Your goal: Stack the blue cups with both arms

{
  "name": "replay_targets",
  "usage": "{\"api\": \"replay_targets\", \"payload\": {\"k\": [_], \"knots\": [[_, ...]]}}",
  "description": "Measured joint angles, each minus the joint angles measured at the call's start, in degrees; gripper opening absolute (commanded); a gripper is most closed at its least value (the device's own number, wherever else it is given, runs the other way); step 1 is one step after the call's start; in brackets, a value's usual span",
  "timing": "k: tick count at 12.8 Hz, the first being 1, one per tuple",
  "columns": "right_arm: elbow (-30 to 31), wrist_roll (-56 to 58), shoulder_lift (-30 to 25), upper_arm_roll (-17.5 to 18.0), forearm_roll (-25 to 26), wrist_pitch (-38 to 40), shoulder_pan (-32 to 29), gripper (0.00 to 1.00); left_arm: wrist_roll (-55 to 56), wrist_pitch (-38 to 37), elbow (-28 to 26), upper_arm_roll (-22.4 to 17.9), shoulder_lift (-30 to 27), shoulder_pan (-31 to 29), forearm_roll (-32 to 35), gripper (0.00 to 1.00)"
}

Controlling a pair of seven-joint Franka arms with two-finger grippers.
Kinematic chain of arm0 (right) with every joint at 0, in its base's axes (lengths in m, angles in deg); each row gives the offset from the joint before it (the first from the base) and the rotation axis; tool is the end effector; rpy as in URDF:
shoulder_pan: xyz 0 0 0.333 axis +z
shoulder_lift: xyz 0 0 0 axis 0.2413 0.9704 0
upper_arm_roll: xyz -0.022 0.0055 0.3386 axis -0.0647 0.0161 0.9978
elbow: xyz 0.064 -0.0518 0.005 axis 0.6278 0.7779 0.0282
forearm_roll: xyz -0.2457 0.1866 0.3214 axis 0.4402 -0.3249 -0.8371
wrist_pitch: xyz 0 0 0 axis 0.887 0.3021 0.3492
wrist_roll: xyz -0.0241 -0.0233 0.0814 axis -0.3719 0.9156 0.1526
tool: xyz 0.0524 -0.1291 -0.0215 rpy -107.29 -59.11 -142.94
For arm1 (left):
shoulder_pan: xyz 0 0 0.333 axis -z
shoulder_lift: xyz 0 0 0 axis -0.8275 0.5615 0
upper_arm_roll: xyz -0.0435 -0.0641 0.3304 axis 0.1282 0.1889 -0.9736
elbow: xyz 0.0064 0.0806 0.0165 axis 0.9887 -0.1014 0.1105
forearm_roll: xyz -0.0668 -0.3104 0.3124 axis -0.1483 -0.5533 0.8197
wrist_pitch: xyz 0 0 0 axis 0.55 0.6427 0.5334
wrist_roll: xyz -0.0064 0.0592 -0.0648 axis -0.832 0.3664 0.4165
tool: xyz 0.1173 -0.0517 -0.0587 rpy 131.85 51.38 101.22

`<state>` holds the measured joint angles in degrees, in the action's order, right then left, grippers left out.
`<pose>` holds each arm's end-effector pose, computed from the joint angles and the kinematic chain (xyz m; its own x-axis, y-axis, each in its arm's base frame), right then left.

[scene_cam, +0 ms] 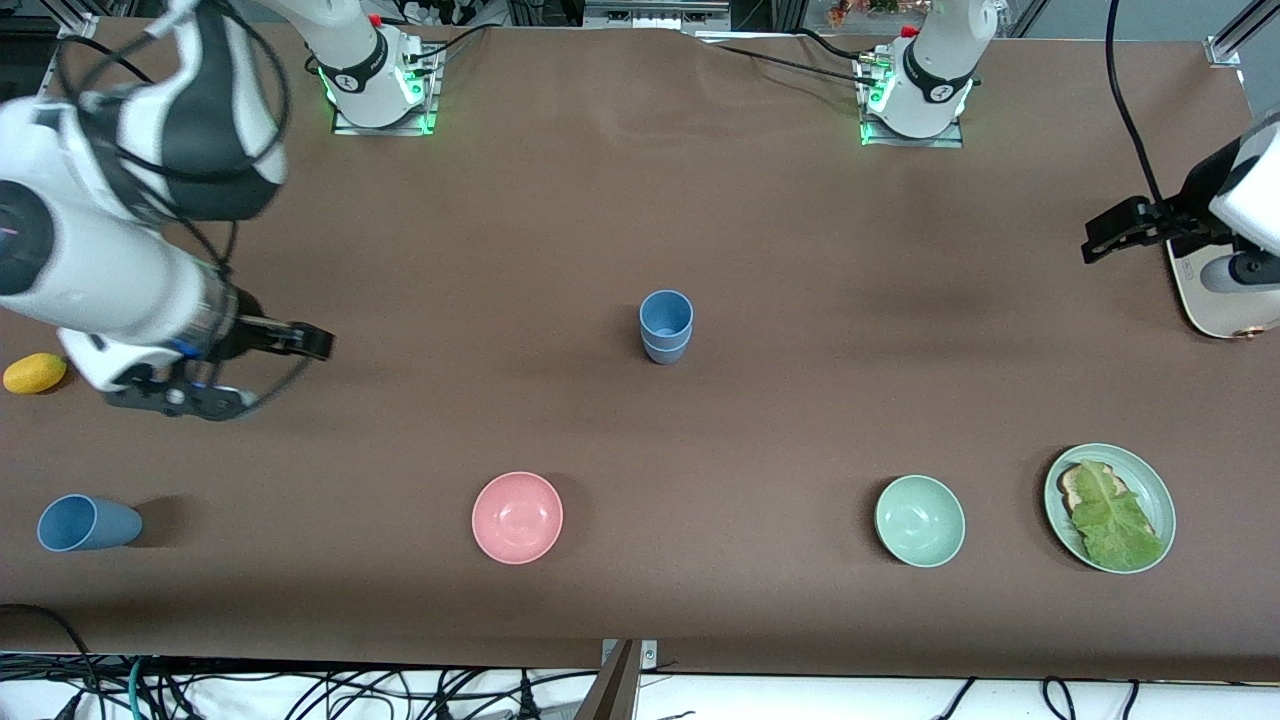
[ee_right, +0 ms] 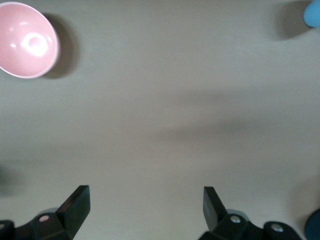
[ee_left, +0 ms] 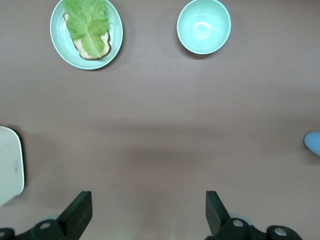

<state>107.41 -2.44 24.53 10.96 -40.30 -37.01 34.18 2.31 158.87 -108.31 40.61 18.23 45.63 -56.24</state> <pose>0.7015 0.1096 0.4933 0.9895 -0.0893 -0.1134 -0.0844 -0.9953 0.0472 0.6215 -0.0073 0.5937 0.9884 0.1062 -0.1089 0.1048 -0.9943 -0.0182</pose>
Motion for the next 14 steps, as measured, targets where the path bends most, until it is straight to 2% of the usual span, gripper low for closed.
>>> {"api": "replay_targets", "payload": {"k": [2,4,6,9,11,12,14], "knots": [[6.12,4.08,-5.16,2.49,0.01,-2.08,-4.92,1.0,0.48,-0.01,0.0,-0.07,1.55,-0.51,-0.05,1.0],[12.66,5.67,-10.59,6.82,0.51,-4.99,-10.03,1.0,1.19,0.03,0.01,-0.11,2.22,-1.21,-0.2,1.0],[17.25,5.68,-15.46,9.91,2.56,-5.12,-12.24,1.0,1.24,0.03,0.22,-0.13,2.03,-3.45,-1.47,1.0],[17.42,5.54,-18.1,11.03,4.46,-1.34,-12.26,1.0,1.22,0.03,0.41,0.09,1.42,-4.22,-1.96,1.0],[17.19,5.48,-18.27,11.2,4.71,-0.86,-12.26,1.0,1.22,-0.03,0.05,-0.5,0.51,-2.2,-1.96,1.0],[17.19,5.46,-18.25,11.29,4.71,-0.83,-12.26,1.0,1.24,-0.11,-0.41,-3.27,-0.12,1.29,-1.96,1.0],[17.18,5.42,-18.26,11.43,4.71,-0.81,-12.26,1.0,1.22,-0.53,-1.75,-11.65,-1.76,10.45,-1.97,1.0]]}}
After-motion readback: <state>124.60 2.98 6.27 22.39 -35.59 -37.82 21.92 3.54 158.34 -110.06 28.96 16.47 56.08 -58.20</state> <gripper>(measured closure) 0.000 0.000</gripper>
